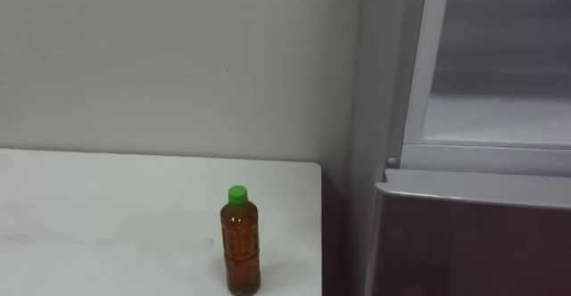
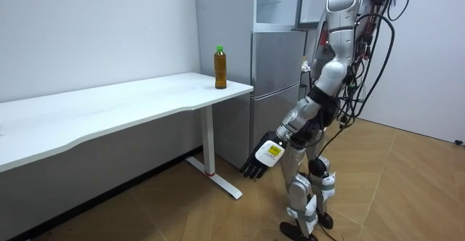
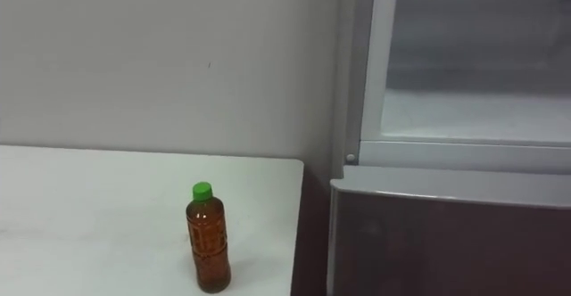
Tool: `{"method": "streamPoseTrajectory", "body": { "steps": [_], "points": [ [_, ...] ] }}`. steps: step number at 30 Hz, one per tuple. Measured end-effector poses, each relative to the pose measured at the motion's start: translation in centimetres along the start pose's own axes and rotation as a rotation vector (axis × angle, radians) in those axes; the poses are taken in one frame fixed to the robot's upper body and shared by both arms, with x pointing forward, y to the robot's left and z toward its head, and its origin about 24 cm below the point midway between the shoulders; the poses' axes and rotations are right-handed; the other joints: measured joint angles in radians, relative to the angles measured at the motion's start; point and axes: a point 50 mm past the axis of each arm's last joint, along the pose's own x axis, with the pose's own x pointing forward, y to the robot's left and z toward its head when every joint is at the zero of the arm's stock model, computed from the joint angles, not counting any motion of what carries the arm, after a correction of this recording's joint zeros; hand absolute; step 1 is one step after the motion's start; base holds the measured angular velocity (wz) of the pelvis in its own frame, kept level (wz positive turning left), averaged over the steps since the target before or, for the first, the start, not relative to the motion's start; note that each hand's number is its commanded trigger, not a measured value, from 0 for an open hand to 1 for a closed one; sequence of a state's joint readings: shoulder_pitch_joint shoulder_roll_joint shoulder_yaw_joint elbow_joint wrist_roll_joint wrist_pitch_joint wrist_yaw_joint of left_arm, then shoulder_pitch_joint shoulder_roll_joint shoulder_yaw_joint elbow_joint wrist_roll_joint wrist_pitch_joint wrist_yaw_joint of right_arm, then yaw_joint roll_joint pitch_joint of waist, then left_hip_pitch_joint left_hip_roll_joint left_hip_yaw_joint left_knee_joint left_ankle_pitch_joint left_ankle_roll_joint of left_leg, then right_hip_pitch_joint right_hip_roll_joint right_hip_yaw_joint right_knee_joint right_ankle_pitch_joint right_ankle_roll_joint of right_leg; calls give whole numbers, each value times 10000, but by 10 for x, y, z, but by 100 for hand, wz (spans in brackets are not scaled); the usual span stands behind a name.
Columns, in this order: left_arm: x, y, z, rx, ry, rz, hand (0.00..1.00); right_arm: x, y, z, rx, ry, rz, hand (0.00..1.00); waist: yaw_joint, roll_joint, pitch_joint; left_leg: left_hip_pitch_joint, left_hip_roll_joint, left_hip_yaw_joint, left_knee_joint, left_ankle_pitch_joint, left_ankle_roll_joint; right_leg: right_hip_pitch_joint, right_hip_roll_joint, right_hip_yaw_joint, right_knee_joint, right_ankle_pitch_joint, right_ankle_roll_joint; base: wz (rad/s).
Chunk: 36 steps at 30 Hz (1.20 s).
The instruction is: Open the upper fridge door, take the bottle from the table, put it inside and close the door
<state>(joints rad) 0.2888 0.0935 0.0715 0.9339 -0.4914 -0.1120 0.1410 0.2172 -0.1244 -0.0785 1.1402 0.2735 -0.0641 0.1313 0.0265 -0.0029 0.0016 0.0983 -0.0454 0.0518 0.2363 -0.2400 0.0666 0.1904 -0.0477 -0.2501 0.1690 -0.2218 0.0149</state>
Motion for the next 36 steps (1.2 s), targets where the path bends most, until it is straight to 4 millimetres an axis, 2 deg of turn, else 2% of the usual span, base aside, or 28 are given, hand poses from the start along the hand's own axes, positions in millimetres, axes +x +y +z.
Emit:
{"method": "streamPoseTrajectory", "body": {
  "steps": [7, 18, 22, 36],
  "points": [
    [-4, 6, -23, 2109, 856, -290, 0, 1, 3, 3, -72, -47, 32, 0, -230, -36, -2, 19, -1, -10, -41, 3, 6, -22, -6, 44, -11, 5, 8, 0],
    [-2, 10, -23, 2739, 1077, -636, 0, 1, 4, 1, 6, 53, 95, 0, -242, -98, -9, -16, 0, 91, -95, 3, 7, -135, -17, 48, -5, 5, 9, -2],
    [-1, 11, -23, 2966, 1251, -610, 0, 2, 5, 1, -52, 70, 119, 0, -229, -91, -11, -2, 16, 201, -145, 2, 9, -181, 19, 285, -4, 5, 10, -9],
    [1, 14, -22, 3250, 1737, -666, 0, 2, 6, 0, 129, 334, 144, 0, -240, -50, -25, 9, 39, 292, -306, 2, 9, -297, 65, 531, 35, 20, -3, -2]
  ]
}}
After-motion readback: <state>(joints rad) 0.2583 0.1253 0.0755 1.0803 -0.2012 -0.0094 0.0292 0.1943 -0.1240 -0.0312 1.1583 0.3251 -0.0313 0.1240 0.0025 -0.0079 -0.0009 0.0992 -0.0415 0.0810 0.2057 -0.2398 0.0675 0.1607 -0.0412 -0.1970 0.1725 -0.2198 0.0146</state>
